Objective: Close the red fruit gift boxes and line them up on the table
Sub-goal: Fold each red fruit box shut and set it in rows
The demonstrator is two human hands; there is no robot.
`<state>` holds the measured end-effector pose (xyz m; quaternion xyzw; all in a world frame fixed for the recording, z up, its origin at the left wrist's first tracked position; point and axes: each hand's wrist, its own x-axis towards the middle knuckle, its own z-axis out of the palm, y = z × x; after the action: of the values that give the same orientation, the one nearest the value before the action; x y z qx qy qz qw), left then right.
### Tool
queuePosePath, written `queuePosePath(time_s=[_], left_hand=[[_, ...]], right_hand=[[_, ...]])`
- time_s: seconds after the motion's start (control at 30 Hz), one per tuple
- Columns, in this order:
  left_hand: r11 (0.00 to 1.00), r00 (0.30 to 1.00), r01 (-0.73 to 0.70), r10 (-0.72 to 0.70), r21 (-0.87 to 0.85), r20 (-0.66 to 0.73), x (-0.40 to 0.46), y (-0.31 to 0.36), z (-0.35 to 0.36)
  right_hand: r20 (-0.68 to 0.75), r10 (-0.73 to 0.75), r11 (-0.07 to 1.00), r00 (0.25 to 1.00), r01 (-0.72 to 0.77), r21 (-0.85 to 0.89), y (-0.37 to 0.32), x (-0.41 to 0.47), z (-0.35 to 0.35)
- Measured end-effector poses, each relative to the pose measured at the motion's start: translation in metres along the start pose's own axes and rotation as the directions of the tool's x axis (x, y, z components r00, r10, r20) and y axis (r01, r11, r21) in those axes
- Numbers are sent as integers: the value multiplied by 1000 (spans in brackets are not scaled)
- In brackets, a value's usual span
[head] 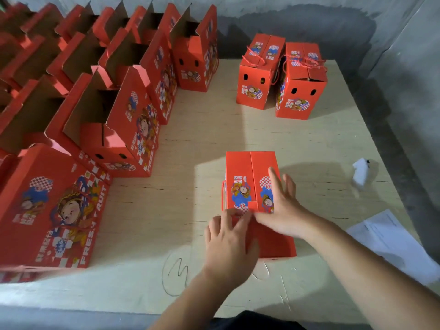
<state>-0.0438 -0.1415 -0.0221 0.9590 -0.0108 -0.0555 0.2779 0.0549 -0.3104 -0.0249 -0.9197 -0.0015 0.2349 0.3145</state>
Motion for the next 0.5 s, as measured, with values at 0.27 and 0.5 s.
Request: queuePosePath(time_s=[0.27,0.5], left_hand=[[931,975,217,-195,-292,102,-11,21,11],[944,965,213,-164,-253,204,-10,24,8]], right_hand=[[21,-68,969,997,61,238,14,-44,29],[-83,-126,920,989,148,362,18,-54,31]])
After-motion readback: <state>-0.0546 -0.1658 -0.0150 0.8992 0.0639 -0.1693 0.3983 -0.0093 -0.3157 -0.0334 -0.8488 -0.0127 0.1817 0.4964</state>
